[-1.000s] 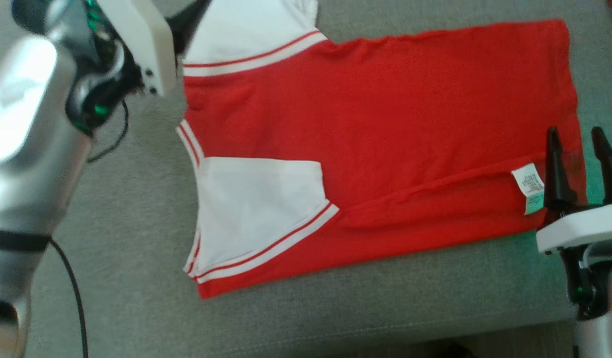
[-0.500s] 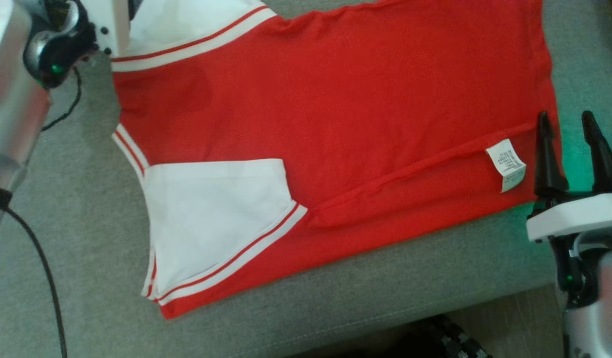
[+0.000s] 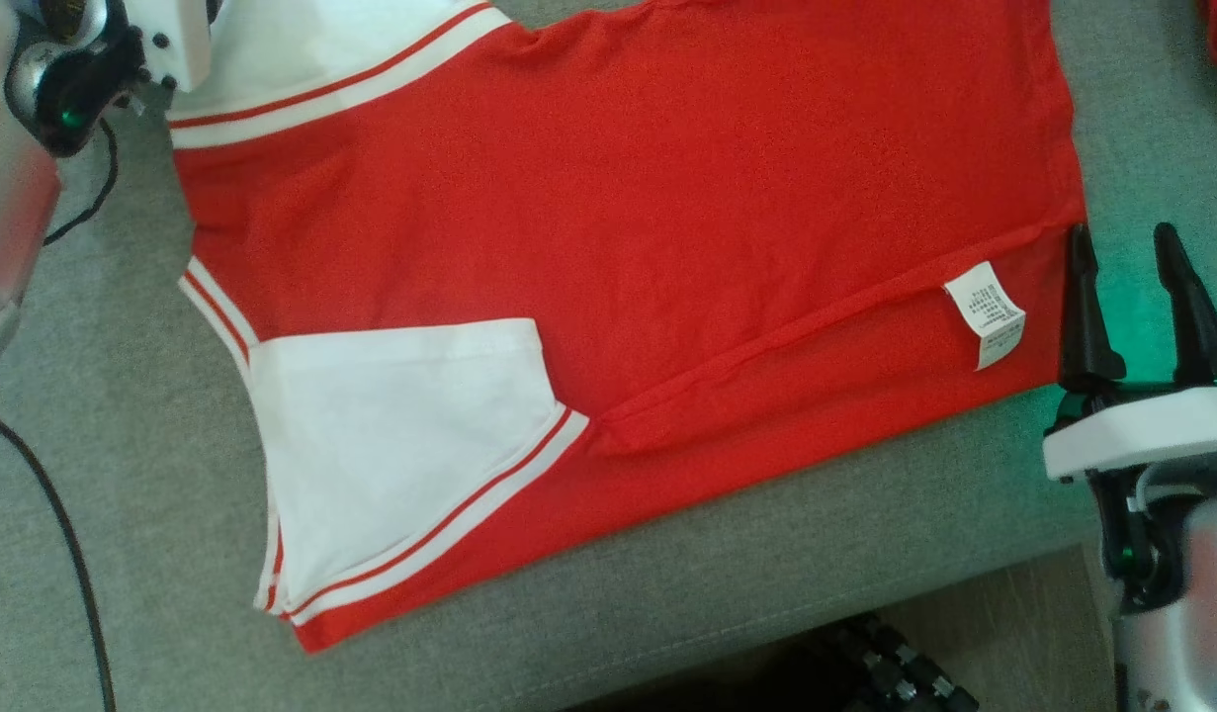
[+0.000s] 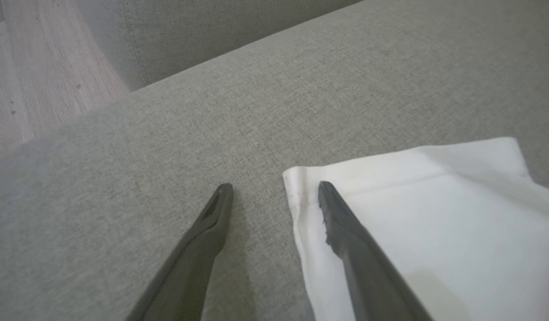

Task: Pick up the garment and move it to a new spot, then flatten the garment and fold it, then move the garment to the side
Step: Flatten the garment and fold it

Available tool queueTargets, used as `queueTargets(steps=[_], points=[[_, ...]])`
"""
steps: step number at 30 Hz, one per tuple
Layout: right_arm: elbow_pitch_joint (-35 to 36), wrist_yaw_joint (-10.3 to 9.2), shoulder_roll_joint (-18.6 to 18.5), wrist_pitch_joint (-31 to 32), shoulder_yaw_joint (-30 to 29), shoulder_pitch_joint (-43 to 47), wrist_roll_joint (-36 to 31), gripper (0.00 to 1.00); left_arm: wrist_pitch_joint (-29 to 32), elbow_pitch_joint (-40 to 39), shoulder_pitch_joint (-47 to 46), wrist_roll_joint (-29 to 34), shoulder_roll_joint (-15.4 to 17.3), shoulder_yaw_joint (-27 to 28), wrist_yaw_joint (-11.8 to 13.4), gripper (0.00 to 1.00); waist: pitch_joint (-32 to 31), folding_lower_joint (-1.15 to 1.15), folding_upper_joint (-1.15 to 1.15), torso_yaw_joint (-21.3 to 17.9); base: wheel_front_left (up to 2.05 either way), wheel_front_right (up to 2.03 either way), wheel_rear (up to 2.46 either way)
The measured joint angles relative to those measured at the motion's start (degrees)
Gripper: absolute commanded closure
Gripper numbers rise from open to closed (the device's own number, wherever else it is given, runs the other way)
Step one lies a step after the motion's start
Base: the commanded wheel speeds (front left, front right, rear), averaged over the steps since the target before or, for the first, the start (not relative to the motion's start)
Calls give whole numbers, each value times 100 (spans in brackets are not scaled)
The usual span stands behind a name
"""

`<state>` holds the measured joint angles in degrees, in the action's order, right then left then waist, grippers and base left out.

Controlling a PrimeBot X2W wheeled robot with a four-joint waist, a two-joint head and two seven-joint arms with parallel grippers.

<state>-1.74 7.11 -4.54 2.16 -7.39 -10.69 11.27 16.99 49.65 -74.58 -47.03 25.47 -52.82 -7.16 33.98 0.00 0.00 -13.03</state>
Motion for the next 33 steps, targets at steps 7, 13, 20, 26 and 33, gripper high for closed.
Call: queueTargets(steps=[7,13,20,26,33], points=[[-82,0,2,-23,5,-73,0,0,2,-62,-127,-134,100,-283,-24,65,34,0,0,-71,0,0,0],[-77,-1,0,-46,-7,-152,3,0,-157,-141,-138,-256,143,-565,-41,100,-6,0,0,-34,0,0,0],[-67,0,-163,445,33,-745,90,0,-595,-355,-132,-279,169,-828,-41,100,-166,0,0,144,0,0,0],[-748,0,-514,1449,66,-1929,-16,0,-906,-769,-132,-390,216,-1138,-41,100,-339,0,0,427,0,0,0],[-2187,0,-944,2558,215,-2960,-421,0,-1062,-1336,-164,-414,254,-1521,-41,100,-438,0,0,761,0,0,0]])
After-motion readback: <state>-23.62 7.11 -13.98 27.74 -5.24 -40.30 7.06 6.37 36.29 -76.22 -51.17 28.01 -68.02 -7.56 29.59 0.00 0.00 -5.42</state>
